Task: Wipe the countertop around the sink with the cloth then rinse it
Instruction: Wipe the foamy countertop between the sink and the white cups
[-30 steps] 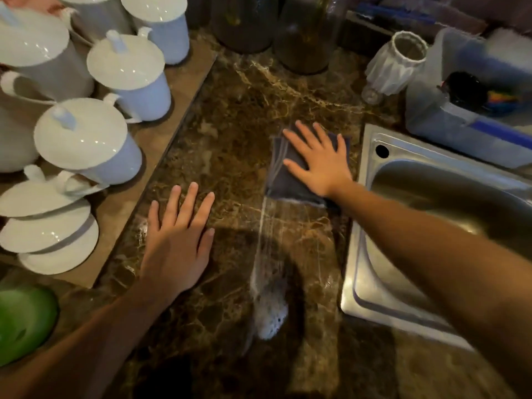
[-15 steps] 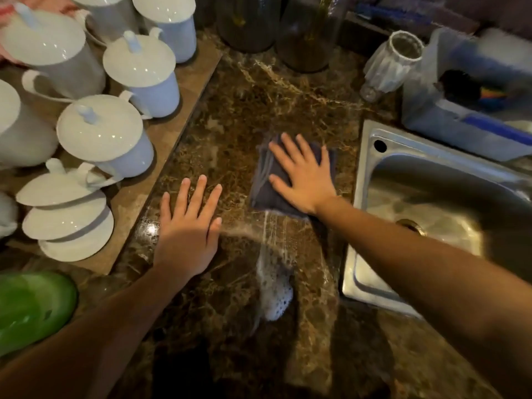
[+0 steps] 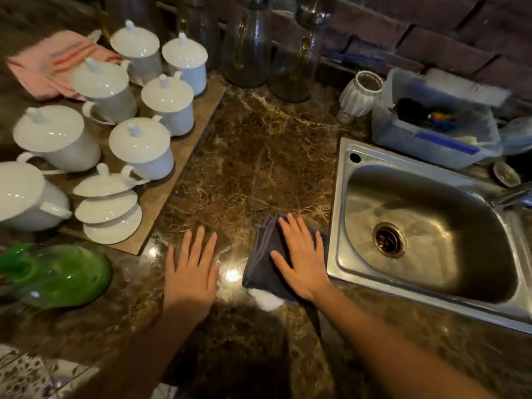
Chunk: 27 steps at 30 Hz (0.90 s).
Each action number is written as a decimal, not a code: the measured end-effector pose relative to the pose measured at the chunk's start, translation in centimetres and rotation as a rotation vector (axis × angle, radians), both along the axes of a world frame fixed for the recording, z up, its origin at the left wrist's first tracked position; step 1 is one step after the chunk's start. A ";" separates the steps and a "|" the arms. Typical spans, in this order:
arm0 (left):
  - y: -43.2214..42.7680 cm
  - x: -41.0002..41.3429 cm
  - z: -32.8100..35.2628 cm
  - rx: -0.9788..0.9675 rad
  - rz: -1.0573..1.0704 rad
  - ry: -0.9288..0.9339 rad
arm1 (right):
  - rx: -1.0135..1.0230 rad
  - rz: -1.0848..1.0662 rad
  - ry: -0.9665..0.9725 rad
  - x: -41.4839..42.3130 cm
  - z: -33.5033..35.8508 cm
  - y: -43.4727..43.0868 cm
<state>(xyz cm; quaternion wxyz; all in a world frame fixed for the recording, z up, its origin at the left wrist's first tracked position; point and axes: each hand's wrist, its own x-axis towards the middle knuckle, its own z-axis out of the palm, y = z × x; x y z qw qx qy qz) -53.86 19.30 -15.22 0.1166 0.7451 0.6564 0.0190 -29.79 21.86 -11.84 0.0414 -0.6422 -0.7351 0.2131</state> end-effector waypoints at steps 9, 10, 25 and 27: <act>-3.3 -0.1 -0.5 0.071 -0.008 0.001 | 0.150 0.348 -0.195 5.3 1.7 -5.9; -3.3 -0.1 -0.5 0.069 -0.003 0.001 | 0.174 0.363 -0.210 5.2 1.5 -5.5; -3.3 -0.2 -0.7 0.057 0.021 -0.018 | -0.011 0.043 0.096 3.4 3.3 -2.2; -3.3 -0.2 -0.6 0.058 0.018 -0.013 | 0.049 0.020 0.152 3.2 3.5 -2.0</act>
